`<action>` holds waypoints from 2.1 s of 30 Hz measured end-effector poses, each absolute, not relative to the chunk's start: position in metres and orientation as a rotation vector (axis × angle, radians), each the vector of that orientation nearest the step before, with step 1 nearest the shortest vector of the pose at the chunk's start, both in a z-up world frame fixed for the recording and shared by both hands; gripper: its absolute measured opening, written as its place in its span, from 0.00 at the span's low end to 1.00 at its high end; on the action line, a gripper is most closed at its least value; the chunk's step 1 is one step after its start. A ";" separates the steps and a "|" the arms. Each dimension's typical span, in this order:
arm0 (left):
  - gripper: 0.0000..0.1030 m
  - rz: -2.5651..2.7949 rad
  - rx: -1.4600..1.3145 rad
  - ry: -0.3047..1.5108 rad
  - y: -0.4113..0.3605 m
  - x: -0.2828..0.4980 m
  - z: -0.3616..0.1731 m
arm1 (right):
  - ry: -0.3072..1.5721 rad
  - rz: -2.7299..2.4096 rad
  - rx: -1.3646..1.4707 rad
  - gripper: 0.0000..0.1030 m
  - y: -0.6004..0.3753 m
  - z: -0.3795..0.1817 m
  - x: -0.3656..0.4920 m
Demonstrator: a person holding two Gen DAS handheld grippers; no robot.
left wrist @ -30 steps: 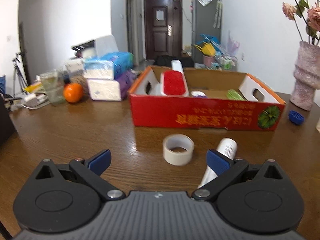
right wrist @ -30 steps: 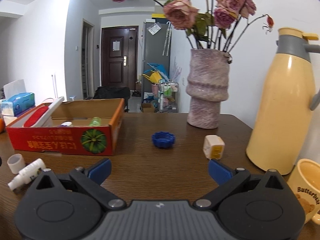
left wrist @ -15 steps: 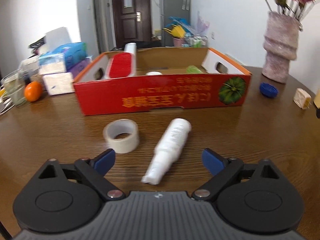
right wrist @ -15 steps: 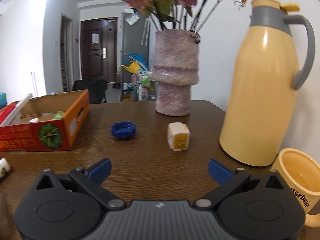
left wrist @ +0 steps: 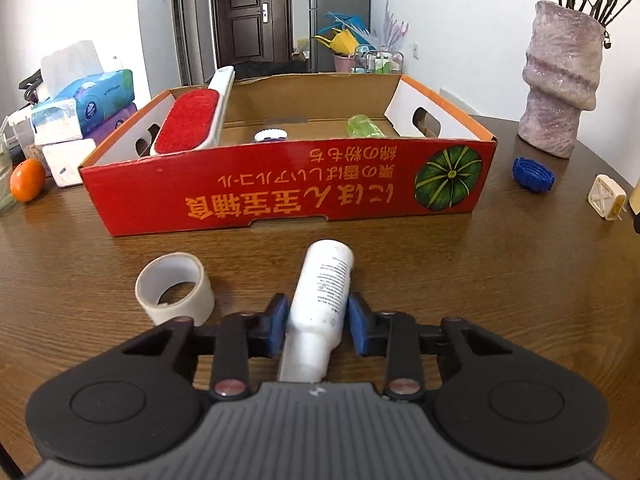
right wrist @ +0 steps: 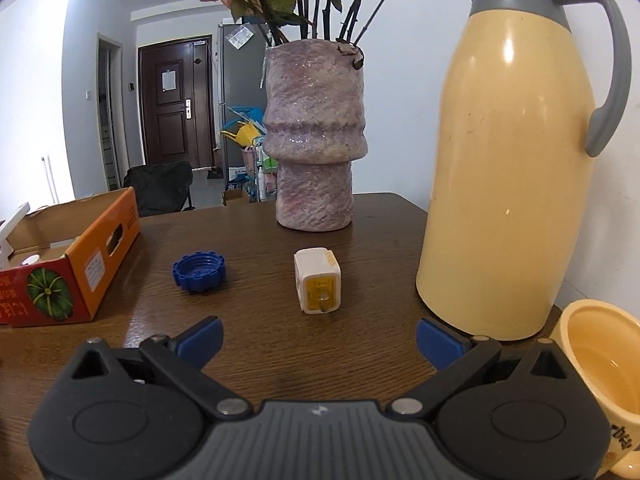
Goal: Organize rigid objects
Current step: 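Grasp the white plug adapter with the right tool while the left tool holds the tube, then carry the lotion tube and plug adapter with both tools over the cardboard box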
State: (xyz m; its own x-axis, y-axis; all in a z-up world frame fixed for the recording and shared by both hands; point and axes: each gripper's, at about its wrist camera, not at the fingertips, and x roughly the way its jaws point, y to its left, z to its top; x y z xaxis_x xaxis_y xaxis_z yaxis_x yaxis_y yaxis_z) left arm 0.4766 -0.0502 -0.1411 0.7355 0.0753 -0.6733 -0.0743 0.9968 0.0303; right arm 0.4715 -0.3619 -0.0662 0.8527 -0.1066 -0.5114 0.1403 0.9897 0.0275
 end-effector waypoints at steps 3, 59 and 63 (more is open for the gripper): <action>0.32 0.075 -0.003 0.738 -0.052 0.480 -0.141 | 0.533 -0.131 0.065 1.00 -0.363 -0.067 0.478; 0.27 0.040 -0.066 0.657 -0.045 0.478 -0.121 | 0.507 -0.122 0.034 0.30 -0.353 -0.077 0.543; 0.28 0.035 -0.061 0.649 -0.045 0.473 -0.119 | 0.486 -0.117 0.023 0.30 -0.346 -0.074 0.529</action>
State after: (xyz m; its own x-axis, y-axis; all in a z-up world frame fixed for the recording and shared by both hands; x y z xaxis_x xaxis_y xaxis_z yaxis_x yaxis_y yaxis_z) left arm 0.4732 -0.0447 -0.1193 0.7961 0.0129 -0.6050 -0.0514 0.9976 -0.0464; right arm 0.5287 -0.3458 -0.0736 0.8775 -0.1066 -0.4676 0.1177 0.9930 -0.0055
